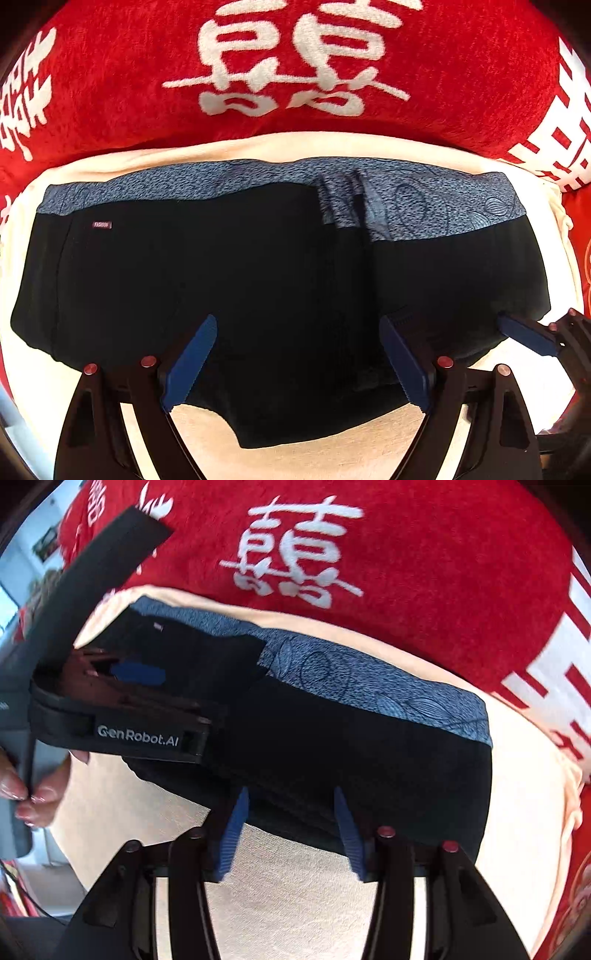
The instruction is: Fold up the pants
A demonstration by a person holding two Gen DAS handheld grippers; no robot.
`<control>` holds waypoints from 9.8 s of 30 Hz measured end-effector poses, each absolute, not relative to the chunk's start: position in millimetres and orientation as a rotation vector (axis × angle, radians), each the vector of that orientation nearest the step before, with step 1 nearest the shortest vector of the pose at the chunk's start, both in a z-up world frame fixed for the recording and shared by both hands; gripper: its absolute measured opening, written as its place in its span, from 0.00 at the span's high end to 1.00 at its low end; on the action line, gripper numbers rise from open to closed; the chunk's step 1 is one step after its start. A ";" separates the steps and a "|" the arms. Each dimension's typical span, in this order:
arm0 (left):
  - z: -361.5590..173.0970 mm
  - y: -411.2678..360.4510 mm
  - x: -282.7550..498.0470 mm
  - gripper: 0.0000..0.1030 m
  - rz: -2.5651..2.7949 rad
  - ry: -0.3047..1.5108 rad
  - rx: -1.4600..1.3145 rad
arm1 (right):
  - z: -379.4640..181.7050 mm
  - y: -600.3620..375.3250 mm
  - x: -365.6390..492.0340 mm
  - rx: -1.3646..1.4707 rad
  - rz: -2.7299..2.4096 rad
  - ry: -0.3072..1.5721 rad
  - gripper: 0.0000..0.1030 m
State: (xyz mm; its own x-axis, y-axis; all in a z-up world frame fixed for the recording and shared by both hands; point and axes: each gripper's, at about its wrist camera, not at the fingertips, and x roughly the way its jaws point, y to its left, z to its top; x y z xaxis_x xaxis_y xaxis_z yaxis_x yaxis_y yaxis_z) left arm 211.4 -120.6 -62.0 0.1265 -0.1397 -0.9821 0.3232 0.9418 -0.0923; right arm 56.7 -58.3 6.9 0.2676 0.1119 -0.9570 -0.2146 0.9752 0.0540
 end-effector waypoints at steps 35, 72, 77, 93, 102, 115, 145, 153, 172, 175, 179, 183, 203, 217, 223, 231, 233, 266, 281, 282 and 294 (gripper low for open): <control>-60.2 76.3 158.4 0.13 -0.224 1.431 0.080 | 7.2 -16.0 78.4 -0.107 0.267 1.275 0.62; -31.8 258.4 80.5 0.13 -0.196 1.431 -0.144 | 0.8 -7.2 59.5 0.182 0.279 1.446 0.52; -15.8 300.5 68.9 0.13 -0.208 1.426 -0.160 | 10.5 -4.2 53.9 0.291 0.310 1.454 0.45; -40.1 311.2 105.6 0.13 -0.101 1.429 -0.208 | -67.8 -10.2 61.4 1.080 0.134 1.408 0.46; -43.4 304.3 113.4 0.13 -0.079 1.406 -0.170 | -66.2 1.5 68.2 0.814 0.159 1.502 0.88; -47.0 301.5 122.1 0.13 -0.055 1.407 -0.195 | 15.1 -23.5 131.5 0.386 0.129 1.383 0.51; -70.3 366.3 132.4 0.13 -0.040 1.426 -0.365 | -44.8 99.0 133.8 -0.034 0.237 1.572 0.40; -71.3 380.4 135.2 0.13 -0.084 1.404 -0.485 | -55.6 111.7 134.3 -0.042 0.275 1.559 0.24; -98.6 417.6 144.2 0.13 -0.234 1.223 -0.835 | -73.7 132.6 125.0 -0.051 0.297 1.543 0.14; -98.7 413.4 149.8 0.13 -0.226 1.205 -0.814 | -79.4 130.1 125.8 -0.041 0.294 1.540 0.14; -84.0 405.9 155.0 0.12 -0.240 1.179 -0.819 | -82.4 127.6 123.4 -0.032 0.294 1.533 0.14; -70.5 392.4 169.5 0.12 -0.304 1.119 -0.742 | -85.3 122.5 121.8 -0.015 0.298 1.527 0.14; -77.6 283.9 160.0 0.64 -0.105 1.100 0.311 | 2.8 102.4 251.2 0.389 0.468 1.553 0.14; -79.8 274.1 155.6 0.63 -0.111 1.076 0.403 | -45.8 307.7 308.4 -0.073 0.716 1.908 0.12; -81.0 267.5 149.3 0.63 -0.099 1.084 0.410 | -83.4 320.1 298.5 -0.291 0.665 1.982 0.68; -32.5 240.7 134.9 0.63 -0.178 0.978 0.415 | -24.6 256.4 290.9 0.030 0.735 1.806 0.81; -7.0 226.7 126.6 0.63 -0.211 0.937 0.403 | -1.8 229.0 284.6 0.132 0.753 1.748 0.80; -39.8 -82.6 -5.7 0.51 -0.704 0.962 0.734 | -95.2 -194.3 53.0 1.084 0.368 1.294 0.74; 13.1 26.0 56.4 0.39 -0.501 1.067 0.508 | -63.0 -162.2 82.8 0.574 0.208 1.405 0.58; 8.1 36.8 67.6 0.39 -0.460 1.091 0.491 | -59.9 -163.9 79.9 0.571 0.193 1.404 0.56; -44.0 100.3 104.6 0.39 -0.323 1.265 0.330 | -68.5 -189.8 32.4 0.890 0.128 1.416 0.69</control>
State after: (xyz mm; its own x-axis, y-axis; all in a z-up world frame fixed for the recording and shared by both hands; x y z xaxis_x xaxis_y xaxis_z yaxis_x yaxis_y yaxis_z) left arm 104.6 100.3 -44.0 0.2691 -0.0544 -0.9616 0.4129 0.9085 0.0642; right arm 32.4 -189.8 -68.5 0.2051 0.5716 -0.7945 0.4199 0.6818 0.5990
